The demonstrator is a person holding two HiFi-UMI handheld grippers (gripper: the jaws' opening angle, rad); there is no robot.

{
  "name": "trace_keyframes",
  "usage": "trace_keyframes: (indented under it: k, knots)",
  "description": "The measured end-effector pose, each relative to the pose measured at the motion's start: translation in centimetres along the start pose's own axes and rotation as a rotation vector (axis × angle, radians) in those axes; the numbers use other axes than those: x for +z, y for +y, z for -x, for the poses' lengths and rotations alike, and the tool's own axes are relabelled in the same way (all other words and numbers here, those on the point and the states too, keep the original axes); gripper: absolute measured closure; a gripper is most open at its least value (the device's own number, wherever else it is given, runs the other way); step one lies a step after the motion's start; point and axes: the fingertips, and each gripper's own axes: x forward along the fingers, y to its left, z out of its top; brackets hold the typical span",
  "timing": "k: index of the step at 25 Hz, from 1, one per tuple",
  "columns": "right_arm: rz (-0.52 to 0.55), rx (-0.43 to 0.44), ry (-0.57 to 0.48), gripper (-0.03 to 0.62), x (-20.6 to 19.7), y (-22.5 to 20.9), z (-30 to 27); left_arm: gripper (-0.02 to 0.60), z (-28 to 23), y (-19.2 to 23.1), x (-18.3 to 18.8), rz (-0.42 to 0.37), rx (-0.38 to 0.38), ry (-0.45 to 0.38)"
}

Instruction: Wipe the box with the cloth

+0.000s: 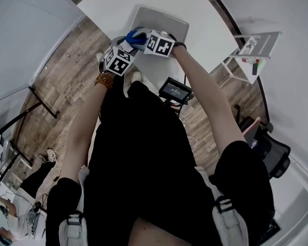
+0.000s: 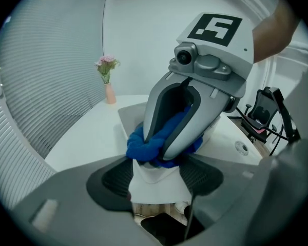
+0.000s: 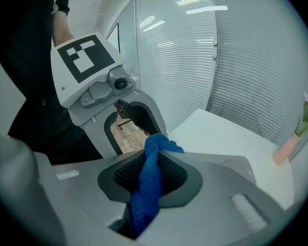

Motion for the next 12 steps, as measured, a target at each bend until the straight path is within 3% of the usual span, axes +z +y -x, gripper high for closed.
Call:
trace_keyframes:
  k: [3,8,12]
  knots:
    - [-0.028,0.025,-0.008,0.502,0.4,0.9,-0.1,0.184,-0.2,-0.1,-0.5,-0.029,0.006,0.030]
    - [-0.058,0.044,-0.032,0.502,0.6,1.9,-0.5,0.183,-0.3,-0.3,-1.7,-0.010,0.017,0.048]
    - [-0.206,0.132,-0.097,0.496,0.7,2.6,0.2,0.184,0.6,-0.6,-2.4,-0.016,0.006,0.047]
